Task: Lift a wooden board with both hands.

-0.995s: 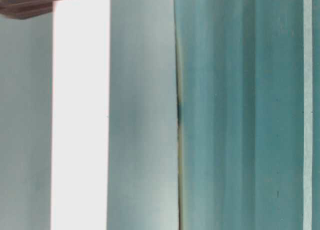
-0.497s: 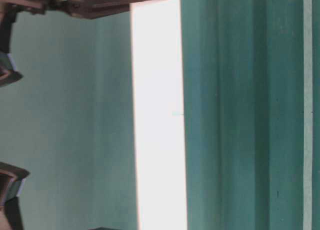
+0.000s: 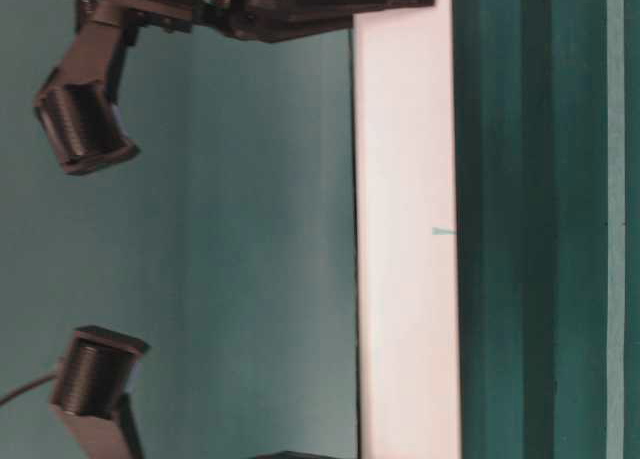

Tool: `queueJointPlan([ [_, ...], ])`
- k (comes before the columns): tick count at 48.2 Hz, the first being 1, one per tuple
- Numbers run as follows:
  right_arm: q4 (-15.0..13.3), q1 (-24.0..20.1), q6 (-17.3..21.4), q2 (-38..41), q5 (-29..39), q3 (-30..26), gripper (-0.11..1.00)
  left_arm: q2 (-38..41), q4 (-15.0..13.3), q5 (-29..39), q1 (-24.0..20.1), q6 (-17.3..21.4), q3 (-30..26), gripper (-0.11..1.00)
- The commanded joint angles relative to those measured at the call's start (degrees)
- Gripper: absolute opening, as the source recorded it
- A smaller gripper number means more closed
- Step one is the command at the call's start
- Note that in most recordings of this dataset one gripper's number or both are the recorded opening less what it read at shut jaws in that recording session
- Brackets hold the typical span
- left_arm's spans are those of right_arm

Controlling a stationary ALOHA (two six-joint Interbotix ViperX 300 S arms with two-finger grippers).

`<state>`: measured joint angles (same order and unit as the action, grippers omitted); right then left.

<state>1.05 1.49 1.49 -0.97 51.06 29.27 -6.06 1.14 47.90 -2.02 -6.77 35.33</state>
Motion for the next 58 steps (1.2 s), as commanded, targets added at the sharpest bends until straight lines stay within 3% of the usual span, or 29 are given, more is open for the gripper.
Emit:
queueJointPlan([
  [1,0.44,-0.62,0.18,1.14,-0.97,0.97,0.21,0.0,0.18,-1.76,-0.7,-0.18,0.88,0.18],
  [36,1.14,-2.02,-0.09,5.54,-8.09,4.83,0.21,4.92,0.18,-10.99,-0.44,-1.93,4.22,0.18],
  [58,2.46,-3.16,0.0,6.24,-10.63,6.94,0.21,7.56,0.18,-13.54,3.08,-2.29,5.98,0.18],
])
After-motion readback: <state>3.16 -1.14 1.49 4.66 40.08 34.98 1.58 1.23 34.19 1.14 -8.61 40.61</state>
